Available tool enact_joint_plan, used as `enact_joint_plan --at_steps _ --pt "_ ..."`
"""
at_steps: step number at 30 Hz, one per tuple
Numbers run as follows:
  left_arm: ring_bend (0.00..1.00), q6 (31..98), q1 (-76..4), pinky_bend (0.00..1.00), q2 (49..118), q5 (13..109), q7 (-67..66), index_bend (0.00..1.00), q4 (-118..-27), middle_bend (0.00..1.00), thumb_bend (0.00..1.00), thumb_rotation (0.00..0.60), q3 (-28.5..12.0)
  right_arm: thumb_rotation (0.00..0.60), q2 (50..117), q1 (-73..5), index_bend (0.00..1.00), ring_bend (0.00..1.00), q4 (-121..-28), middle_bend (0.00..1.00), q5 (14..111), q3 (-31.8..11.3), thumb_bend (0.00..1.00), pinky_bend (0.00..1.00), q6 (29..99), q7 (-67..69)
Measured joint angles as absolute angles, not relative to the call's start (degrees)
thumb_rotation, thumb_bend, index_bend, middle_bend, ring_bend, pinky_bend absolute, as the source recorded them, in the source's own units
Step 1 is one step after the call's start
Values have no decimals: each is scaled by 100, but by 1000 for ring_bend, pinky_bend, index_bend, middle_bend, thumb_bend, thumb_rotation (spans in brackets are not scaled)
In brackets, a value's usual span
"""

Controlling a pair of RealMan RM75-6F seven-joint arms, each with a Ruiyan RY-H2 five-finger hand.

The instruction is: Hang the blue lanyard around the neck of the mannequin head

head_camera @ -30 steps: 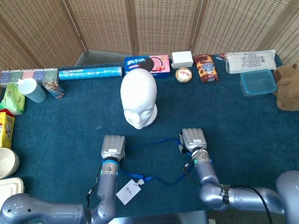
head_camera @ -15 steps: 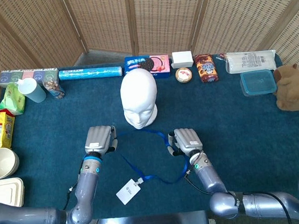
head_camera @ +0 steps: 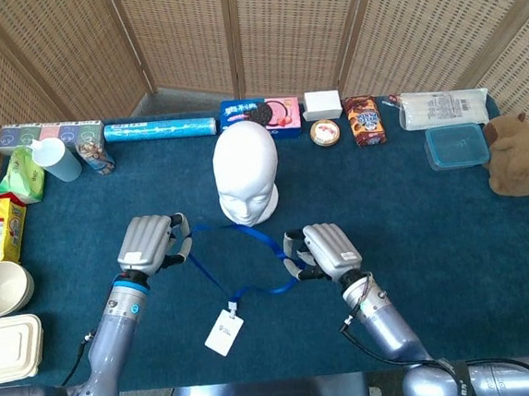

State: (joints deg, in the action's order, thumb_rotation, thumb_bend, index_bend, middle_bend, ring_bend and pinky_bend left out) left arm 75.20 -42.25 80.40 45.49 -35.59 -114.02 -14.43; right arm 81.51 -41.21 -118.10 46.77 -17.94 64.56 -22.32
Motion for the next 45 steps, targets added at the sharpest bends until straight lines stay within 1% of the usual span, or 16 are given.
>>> enact_joint_plan --at_steps 7,16,22,33,40,45 --pt "1000 7541 -4089 1000 7600 4835 -3204 607 -11692 1000 456 561 -1572 591 7707 -3968 631 1000 -12281 1000 5069 -1963 489 1000 6509 -1702" --pt "1000 7504 -4041 1000 7080 5065 -2865 607 -12050 1000 455 565 -1866 590 7144 -4005 632 1000 -12750 1000 5049 -2338 488 1000 6351 -1233" --pt "1000 7464 -4094 1000 6859 5082 -2737 609 -12217 1000 452 564 -2073 597 6934 -4135 632 1000 -12847 1000 4896 -2539 488 1000 6265 -1046" --pt "1000 7375 -4325 1000 6662 4804 -2410 609 -12275 1000 449 569 -2516 600 6470 -4383 637 1000 -12701 1000 4442 -3038 489 1000 5975 -426" --pt "1000 7322 -4510 1000 6743 4536 -2247 610 -12154 1000 446 566 -2671 598 6209 -4657 638 1000 -12371 1000 4109 -3293 488 1000 5681 -113" --pt "1000 7279 -4629 1000 6779 4318 -2175 610 -12067 1000 444 562 -2759 600 6126 -4809 640 1000 -12170 1000 3919 -3377 489 1000 5567 -2"
